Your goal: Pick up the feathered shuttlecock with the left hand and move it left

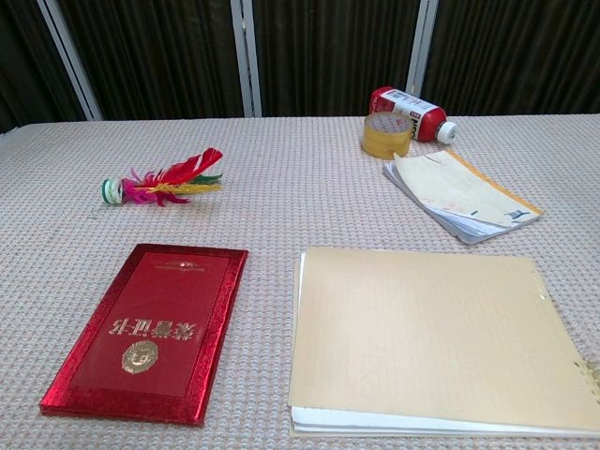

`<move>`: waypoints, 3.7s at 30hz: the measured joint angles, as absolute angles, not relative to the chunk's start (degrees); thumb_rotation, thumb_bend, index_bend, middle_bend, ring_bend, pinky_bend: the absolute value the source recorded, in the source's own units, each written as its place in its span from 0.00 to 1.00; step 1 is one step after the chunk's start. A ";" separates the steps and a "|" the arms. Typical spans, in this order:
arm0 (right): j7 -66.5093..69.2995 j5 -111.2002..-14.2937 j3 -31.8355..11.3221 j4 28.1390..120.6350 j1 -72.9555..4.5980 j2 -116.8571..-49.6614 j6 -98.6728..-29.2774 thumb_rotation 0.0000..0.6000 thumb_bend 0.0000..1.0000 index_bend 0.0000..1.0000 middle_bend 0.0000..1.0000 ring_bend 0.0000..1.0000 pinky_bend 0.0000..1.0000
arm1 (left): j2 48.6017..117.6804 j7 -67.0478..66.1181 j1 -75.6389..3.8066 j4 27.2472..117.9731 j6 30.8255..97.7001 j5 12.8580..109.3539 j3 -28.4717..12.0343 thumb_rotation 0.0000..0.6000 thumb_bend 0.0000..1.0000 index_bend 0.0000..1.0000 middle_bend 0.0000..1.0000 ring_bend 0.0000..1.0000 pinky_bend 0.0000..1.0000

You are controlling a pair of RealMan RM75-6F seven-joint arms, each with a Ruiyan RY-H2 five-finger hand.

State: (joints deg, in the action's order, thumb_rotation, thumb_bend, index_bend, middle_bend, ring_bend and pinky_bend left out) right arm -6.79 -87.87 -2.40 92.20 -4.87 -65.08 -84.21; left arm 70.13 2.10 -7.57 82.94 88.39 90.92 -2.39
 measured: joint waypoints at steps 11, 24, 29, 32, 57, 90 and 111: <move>-5.03 -89.10 -1.98 92.66 -4.74 -64.35 -84.71 1.00 0.03 0.00 0.00 0.00 0.00 | 73.81 7.51 -9.48 78.56 86.80 90.00 -3.81 1.00 0.15 0.38 0.00 0.00 0.00; -2.45 -89.28 -1.74 92.54 -5.97 -63.65 -82.38 1.00 0.03 0.00 0.00 0.00 0.00 | 87.36 -2.79 -18.74 73.06 83.37 89.21 -10.17 1.00 0.22 0.43 0.00 0.00 0.00; -0.64 -89.00 -1.91 92.02 -6.23 -63.15 -82.05 1.00 0.03 0.00 0.00 0.00 0.00 | 92.52 -6.02 -23.33 67.66 78.20 85.56 -12.91 1.00 0.22 0.40 0.00 0.00 0.00; 0.80 -88.59 -2.04 91.71 -6.34 -62.75 -81.75 1.00 0.03 0.00 0.00 0.00 0.00 | 95.59 -8.33 -26.02 63.53 74.72 83.11 -14.20 1.00 0.22 0.40 0.00 0.00 0.00; 1.71 -86.22 -1.61 91.18 -9.38 -62.59 -74.69 1.00 0.03 0.00 0.00 0.00 0.00 | 119.85 2.07 -46.95 22.62 56.82 77.06 -16.82 1.00 0.34 0.39 0.00 0.00 0.00; 4.06 -87.98 -0.20 92.19 -8.41 -60.68 -76.75 1.00 0.03 0.00 0.00 0.00 0.00 | 125.95 13.41 -50.25 10.62 63.29 77.45 -14.03 1.00 0.63 0.78 0.09 0.00 0.00; 8.71 -87.19 -0.37 91.54 -10.27 -60.90 -73.76 1.00 0.05 0.00 0.00 0.00 0.00 | 103.98 20.56 -31.35 31.47 83.66 82.49 -7.19 1.00 0.39 0.28 0.01 0.00 0.00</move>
